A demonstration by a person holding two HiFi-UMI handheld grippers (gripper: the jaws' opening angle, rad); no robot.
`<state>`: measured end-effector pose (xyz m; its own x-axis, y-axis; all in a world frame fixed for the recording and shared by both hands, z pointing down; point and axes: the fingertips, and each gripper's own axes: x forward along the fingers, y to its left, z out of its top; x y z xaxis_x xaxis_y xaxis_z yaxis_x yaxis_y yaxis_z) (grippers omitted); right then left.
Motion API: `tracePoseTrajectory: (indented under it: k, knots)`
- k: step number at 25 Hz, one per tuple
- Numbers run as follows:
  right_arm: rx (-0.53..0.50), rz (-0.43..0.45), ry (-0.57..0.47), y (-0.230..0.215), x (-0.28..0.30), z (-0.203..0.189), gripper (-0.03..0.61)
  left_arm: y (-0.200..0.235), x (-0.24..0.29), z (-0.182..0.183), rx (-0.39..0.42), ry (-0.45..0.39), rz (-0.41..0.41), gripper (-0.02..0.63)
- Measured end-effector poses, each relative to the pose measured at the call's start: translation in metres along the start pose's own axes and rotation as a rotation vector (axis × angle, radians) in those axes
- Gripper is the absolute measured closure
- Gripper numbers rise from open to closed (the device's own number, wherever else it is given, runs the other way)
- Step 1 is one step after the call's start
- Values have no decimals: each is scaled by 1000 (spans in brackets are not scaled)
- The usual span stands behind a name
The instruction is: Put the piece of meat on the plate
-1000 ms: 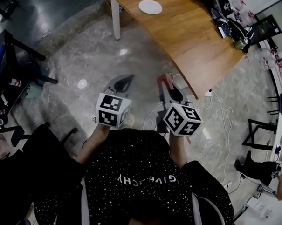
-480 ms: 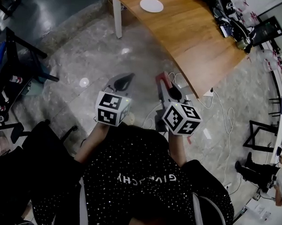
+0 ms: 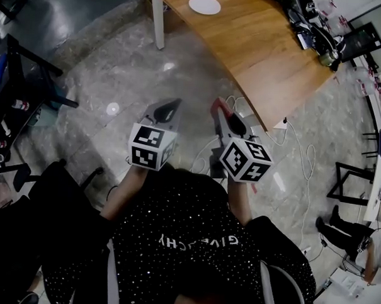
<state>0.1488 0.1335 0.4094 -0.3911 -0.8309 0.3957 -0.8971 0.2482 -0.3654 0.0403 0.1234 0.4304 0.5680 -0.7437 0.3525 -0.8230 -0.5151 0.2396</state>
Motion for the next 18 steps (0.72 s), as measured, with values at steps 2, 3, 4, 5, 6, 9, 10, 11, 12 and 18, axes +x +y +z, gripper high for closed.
tracePoseTrajectory:
  k: [2,3,4,5,6,9,10,11,12,18]
  knots:
    - [-3,0,-1,0,1,2,482,3,1,1,-5,-1,7,604]
    - [-4,-1,1,-1,2,3,482,5,3,2,-6,-2,11,604]
    - [-5,-2,3,-1,3,4,482,6,4,3,-6,-5,14,604]
    - [-7,-3,4,-2,4,4,482,8,5,5,-7,-8,16,604]
    - [-11,-5,3,-3,6,5,482,9,7,7,-7,-11,17,604]
    - [-45,-11,-26,-3,9,12,482,13,11,8,-10,-10,16,604]
    - [-55,-9,-42,-2,10,15,483,14,13,9,-11,-9,15,604]
    - [-59,-4,-57,-1,10,19,483,15,16,9,-12,-10,14,604]
    - [-57,4,-70,0,10,23,483,16,18,9,-12,-11,13,603]
    - [-58,26,-88,2,20,33,483,21,28,13,-17,-9,7,604]
